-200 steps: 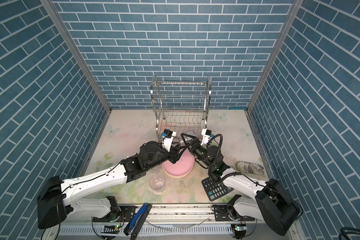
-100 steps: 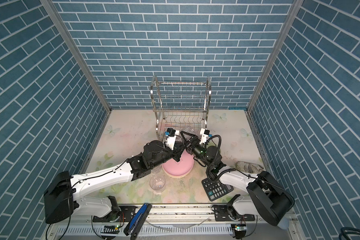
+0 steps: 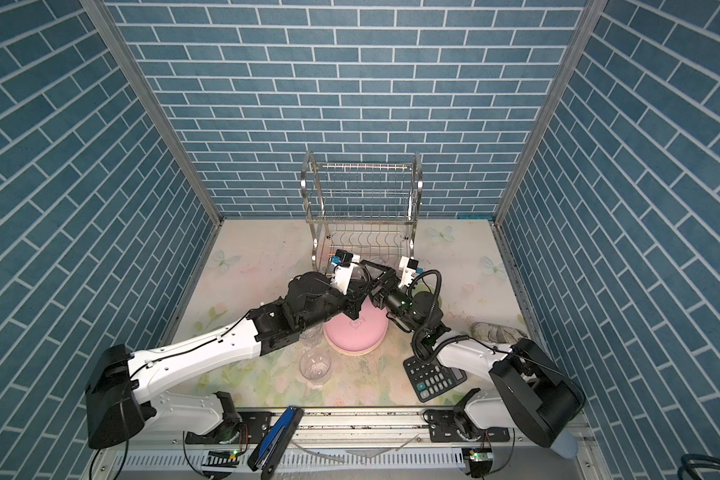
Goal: Unload the mixed dishes from the dish rack
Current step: 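Open the right gripper and draw it back while the left lowers the tumbler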
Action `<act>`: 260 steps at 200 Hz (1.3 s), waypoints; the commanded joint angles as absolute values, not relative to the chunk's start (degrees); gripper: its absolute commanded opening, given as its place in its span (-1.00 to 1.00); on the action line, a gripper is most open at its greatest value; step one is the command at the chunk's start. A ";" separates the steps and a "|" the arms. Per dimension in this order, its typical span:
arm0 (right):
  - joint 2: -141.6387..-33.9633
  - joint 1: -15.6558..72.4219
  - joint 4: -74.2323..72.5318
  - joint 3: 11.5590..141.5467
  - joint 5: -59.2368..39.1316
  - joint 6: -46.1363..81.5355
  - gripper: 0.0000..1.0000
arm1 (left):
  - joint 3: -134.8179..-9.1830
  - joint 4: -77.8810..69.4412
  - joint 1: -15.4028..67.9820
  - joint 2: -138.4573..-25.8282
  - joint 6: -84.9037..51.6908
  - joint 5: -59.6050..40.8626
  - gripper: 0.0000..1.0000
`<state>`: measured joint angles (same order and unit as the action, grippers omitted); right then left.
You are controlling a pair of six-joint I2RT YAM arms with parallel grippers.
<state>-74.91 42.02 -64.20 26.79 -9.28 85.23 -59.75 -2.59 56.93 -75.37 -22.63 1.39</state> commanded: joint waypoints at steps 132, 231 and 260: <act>-33.23 40.74 -6.54 28.30 20.92 51.51 0.98 | -79.69 56.98 60.30 -75.86 -15.98 -5.08 -1.00; -35.77 40.83 -4.47 28.50 21.34 51.59 0.98 | -76.49 59.42 68.45 -82.97 -18.77 -8.61 -1.00; -35.95 40.66 -4.11 28.64 21.18 51.61 0.98 | -75.81 57.35 71.23 -85.66 -20.06 -10.85 -1.00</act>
